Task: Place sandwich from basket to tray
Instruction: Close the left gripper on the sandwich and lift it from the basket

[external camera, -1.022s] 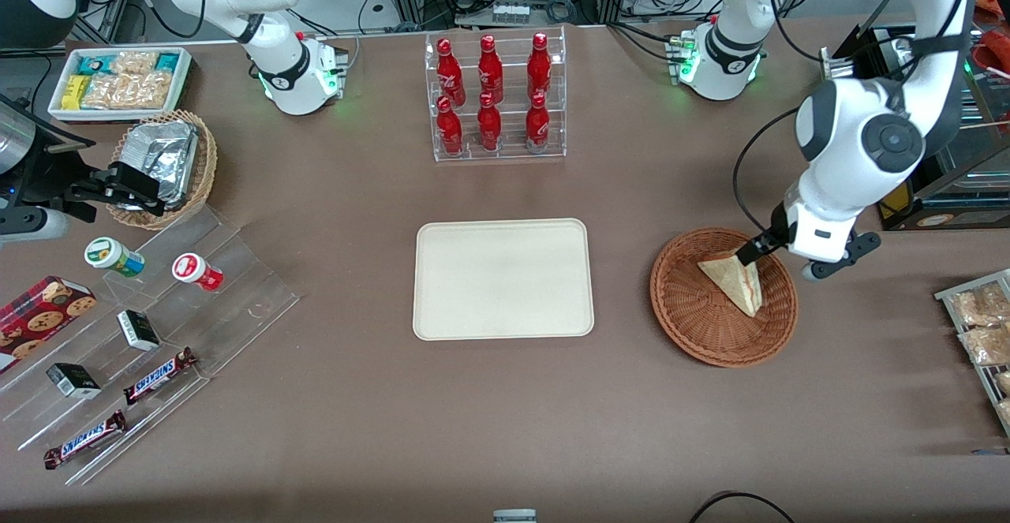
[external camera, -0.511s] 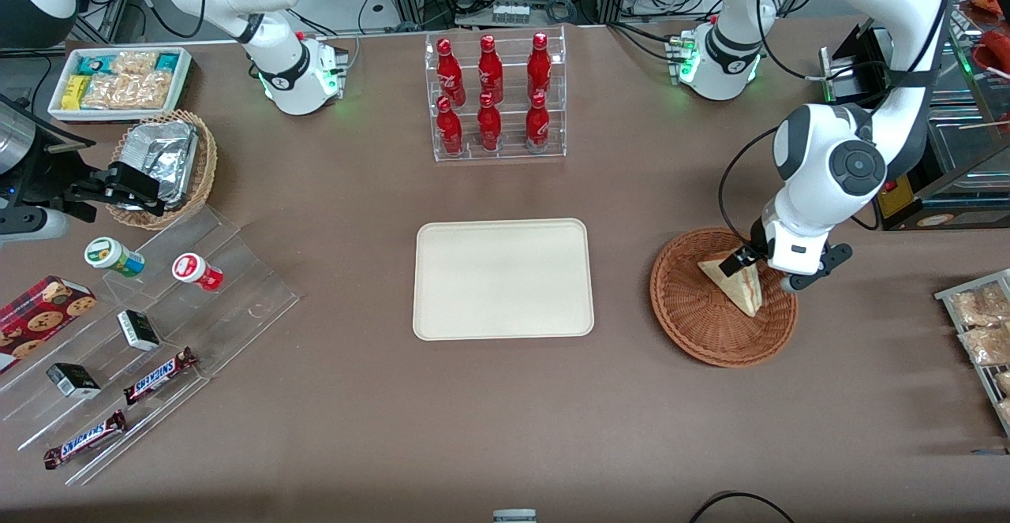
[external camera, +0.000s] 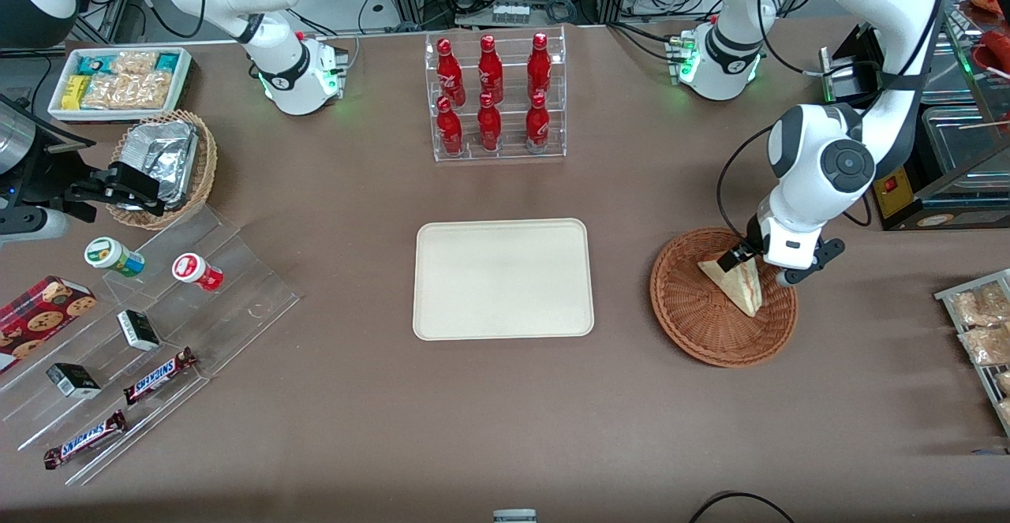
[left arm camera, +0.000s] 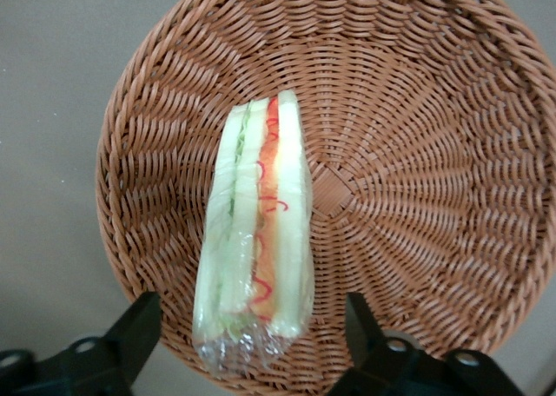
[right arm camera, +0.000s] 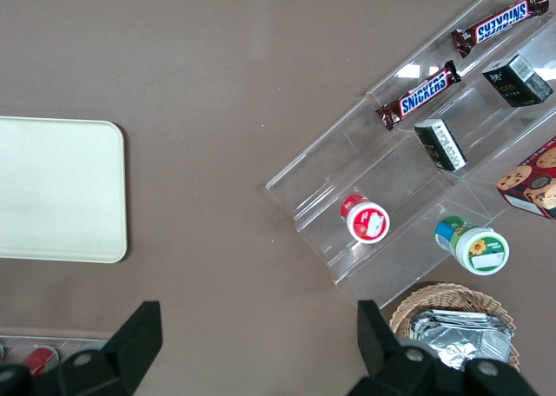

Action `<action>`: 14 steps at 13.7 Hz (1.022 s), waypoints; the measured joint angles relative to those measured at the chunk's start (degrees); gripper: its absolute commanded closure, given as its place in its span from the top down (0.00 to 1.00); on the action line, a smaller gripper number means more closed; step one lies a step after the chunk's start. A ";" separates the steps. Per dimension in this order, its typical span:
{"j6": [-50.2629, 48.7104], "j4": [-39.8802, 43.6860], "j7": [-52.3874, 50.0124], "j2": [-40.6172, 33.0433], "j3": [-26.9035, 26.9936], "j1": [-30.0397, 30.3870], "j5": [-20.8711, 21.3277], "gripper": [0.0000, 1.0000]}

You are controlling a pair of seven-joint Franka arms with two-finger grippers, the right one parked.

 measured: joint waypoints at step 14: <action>-14.52 7.15 -0.14 -3.27 -1.26 0.31 2.76 0.00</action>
